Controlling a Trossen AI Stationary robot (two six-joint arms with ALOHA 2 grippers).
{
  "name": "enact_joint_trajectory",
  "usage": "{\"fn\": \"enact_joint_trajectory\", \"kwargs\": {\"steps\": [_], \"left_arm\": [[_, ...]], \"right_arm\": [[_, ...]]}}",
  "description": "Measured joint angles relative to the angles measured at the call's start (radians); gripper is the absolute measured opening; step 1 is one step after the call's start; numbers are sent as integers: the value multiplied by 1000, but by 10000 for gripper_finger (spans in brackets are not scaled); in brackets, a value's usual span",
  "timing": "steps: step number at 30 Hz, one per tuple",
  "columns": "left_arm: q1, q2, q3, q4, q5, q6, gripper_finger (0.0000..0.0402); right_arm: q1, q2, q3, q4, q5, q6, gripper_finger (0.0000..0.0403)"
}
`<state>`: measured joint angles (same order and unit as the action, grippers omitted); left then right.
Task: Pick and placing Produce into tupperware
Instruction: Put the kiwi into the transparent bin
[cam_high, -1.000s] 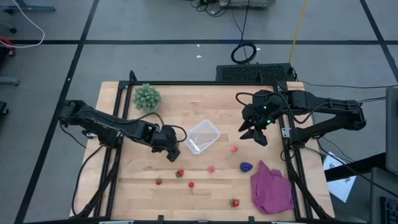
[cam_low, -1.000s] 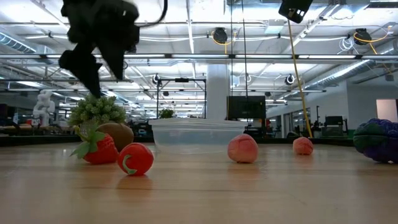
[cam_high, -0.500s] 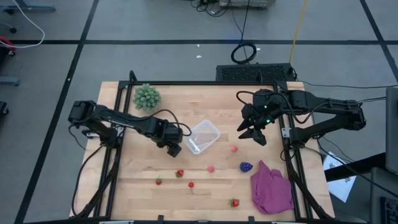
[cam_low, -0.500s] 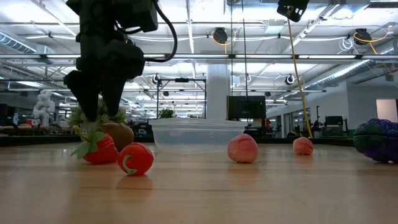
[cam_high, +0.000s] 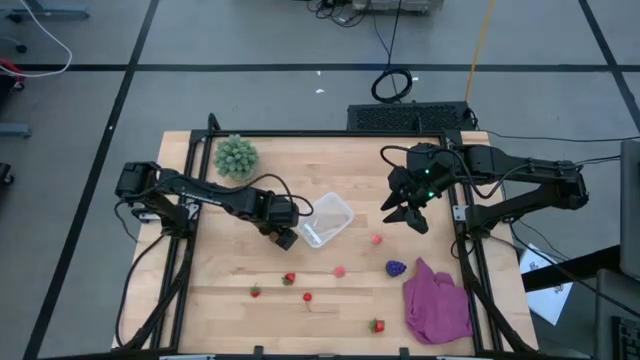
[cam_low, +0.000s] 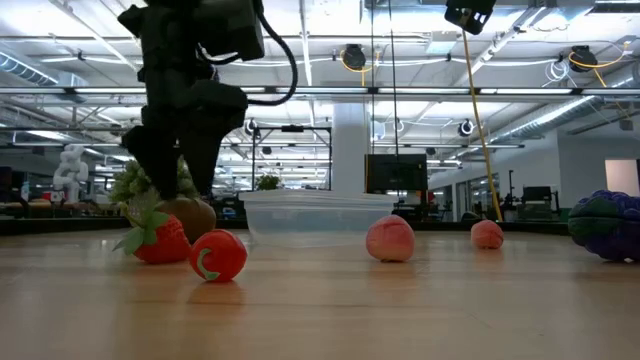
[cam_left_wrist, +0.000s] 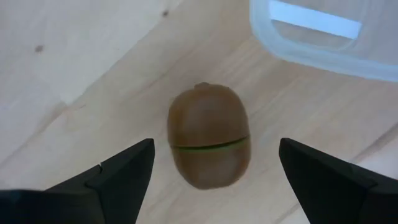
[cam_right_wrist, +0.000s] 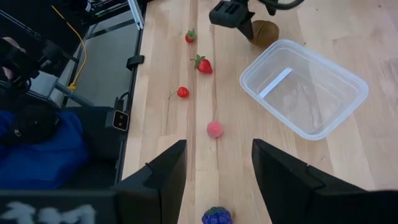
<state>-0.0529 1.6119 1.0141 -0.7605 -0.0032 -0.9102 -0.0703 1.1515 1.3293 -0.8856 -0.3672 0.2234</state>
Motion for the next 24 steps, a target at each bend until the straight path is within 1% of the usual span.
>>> {"fn": "enact_joint_trajectory", "kwargs": {"steps": [4,6,17,24], "left_arm": [[9,18,0,-19,-2,12,349],[14,33,2,7,-3,16,349],[13,115,1,5,6,36,349],[13,121,1,30,2,60,349]], "right_arm": [[0,0,0,3,0,0,173],[0,0,0,7,0,0,173],[0,1,0,30,0,0,173],[0,1,0,37,-1,0,173]]}}
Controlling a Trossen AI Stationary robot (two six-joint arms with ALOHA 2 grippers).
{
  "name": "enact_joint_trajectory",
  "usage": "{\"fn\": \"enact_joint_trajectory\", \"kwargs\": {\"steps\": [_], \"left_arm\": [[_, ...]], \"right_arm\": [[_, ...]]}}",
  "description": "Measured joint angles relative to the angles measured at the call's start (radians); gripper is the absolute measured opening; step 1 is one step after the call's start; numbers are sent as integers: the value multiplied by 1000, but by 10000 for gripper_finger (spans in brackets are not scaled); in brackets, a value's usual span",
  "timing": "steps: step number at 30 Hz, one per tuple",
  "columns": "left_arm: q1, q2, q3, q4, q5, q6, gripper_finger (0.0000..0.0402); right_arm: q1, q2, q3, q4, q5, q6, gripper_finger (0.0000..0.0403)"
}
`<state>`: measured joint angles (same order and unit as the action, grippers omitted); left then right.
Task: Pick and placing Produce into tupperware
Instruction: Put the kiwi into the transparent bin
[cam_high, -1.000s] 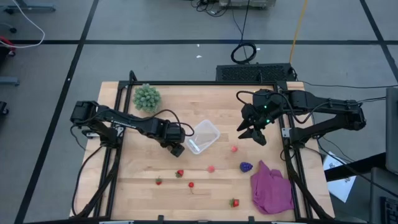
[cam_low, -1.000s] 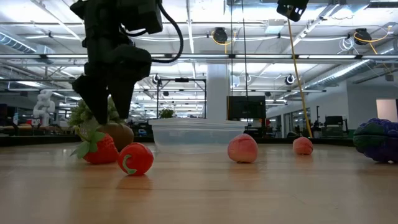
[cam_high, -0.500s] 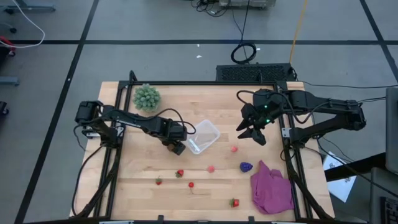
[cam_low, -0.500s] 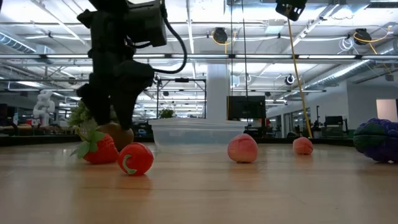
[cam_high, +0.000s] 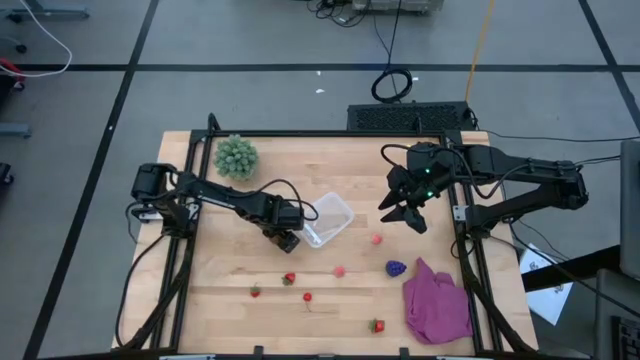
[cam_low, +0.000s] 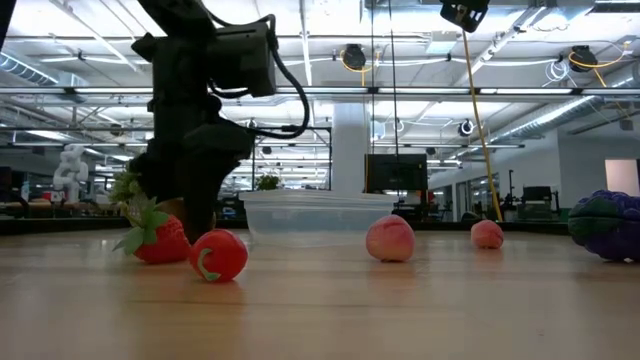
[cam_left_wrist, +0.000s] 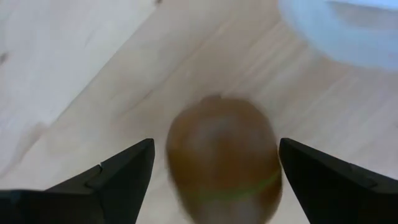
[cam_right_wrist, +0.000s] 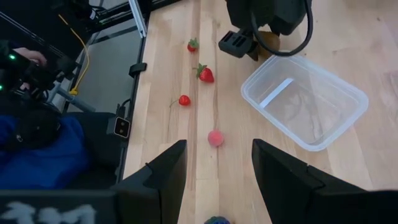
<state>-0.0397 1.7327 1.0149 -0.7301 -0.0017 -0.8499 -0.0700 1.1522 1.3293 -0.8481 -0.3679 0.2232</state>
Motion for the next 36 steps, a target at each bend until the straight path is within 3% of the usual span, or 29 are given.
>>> {"fn": "enact_joint_trajectory", "kwargs": {"steps": [13,36], "left_arm": [[-5,-7,0,2,-52,10,349],[-13,-6,0,-18,-43,-24,349]], "right_arm": [[0,0,0,2,0,0,173],[0,0,0,2,0,0,173]]}}
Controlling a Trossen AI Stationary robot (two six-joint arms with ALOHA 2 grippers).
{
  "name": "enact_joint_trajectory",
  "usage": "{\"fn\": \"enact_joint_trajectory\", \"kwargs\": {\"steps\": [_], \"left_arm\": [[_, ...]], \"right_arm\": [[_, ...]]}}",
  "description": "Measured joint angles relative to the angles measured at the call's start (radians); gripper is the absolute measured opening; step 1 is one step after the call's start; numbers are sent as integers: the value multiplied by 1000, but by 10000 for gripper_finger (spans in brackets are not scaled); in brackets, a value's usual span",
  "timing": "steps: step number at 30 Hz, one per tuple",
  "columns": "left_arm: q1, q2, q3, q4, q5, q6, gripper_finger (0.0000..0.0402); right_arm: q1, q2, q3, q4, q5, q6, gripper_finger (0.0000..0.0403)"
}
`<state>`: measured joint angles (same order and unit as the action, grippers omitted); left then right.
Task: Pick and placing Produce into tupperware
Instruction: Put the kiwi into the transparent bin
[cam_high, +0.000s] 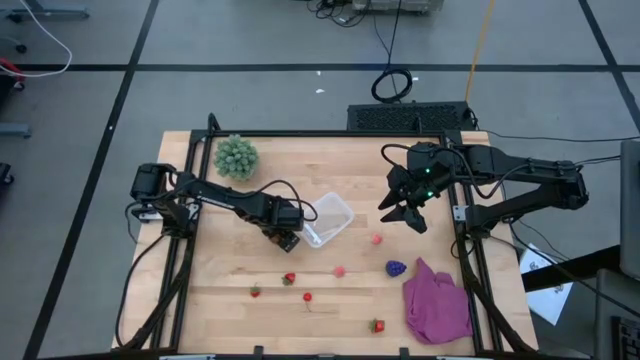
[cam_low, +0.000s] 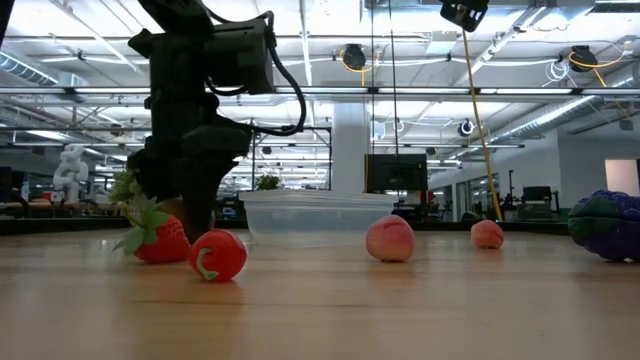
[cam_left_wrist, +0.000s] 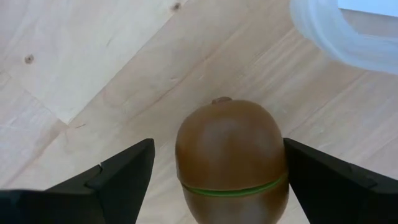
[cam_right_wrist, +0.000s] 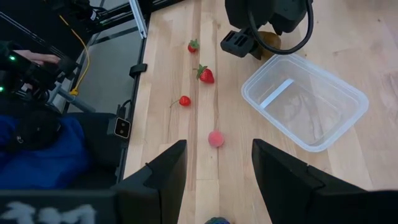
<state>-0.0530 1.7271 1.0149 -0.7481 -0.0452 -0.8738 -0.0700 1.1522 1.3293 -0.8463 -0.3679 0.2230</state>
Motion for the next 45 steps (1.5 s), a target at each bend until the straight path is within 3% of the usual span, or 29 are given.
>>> {"fn": "enact_joint_trajectory", "kwargs": {"steps": [7,20,34,40,45], "left_arm": [[-11,1,0,-1,1,-13,343],[-12,1,0,29,-3,-14,233],[9,-5,0,-20,99,12,289],[9,-6,0,-17,105,15,286],[8,-6,0,-4,104,30,250]], "right_arm": [[0,0,0,0,0,0,173],[0,0,0,1,0,0,173],[0,0,0,5,0,0,173],[0,0,0,5,0,0,173],[0,0,0,5,0,0,173]]}}
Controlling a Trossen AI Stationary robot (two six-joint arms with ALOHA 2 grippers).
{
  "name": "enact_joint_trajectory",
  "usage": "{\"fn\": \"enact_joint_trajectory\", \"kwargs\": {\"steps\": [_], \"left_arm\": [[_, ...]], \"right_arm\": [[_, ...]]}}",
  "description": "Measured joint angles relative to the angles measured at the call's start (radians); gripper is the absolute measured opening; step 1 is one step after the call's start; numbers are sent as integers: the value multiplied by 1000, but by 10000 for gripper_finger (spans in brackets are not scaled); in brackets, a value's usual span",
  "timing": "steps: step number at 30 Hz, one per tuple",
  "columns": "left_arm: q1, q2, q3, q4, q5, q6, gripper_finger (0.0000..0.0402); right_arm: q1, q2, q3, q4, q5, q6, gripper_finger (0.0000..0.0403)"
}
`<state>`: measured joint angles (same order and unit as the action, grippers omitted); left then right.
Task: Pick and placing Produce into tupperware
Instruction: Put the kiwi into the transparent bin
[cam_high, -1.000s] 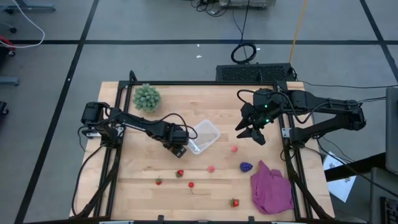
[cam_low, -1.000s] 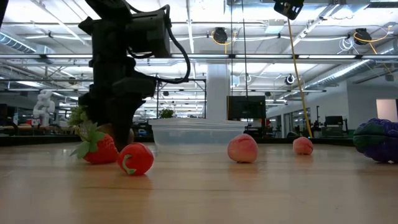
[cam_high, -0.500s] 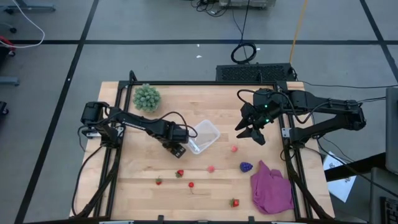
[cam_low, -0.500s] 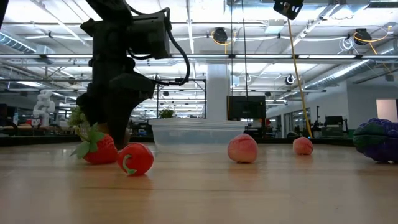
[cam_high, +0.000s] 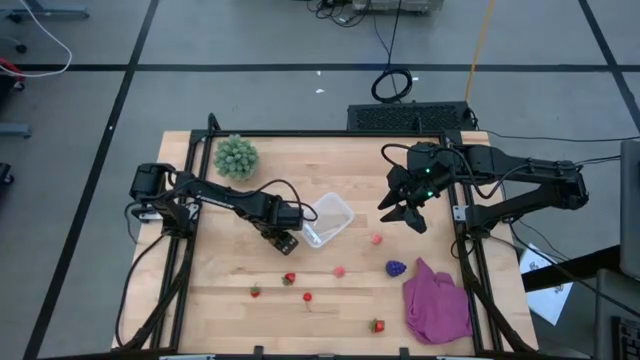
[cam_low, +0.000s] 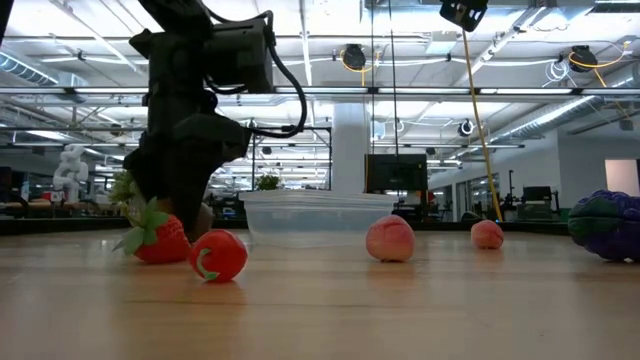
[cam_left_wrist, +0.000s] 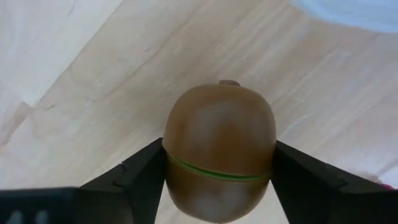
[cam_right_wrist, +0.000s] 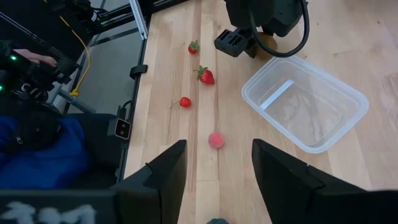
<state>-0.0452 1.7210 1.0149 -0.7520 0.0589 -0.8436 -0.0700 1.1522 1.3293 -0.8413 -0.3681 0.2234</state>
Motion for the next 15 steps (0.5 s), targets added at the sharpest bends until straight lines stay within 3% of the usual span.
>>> {"fn": "enact_joint_trajectory", "kwargs": {"steps": [5,15], "left_arm": [[0,-2,0,1,0,1,225],[0,-2,35,-18,27,21,240]], "right_arm": [[0,0,0,0,0,0,173],[0,0,0,0,0,0,173]]}}
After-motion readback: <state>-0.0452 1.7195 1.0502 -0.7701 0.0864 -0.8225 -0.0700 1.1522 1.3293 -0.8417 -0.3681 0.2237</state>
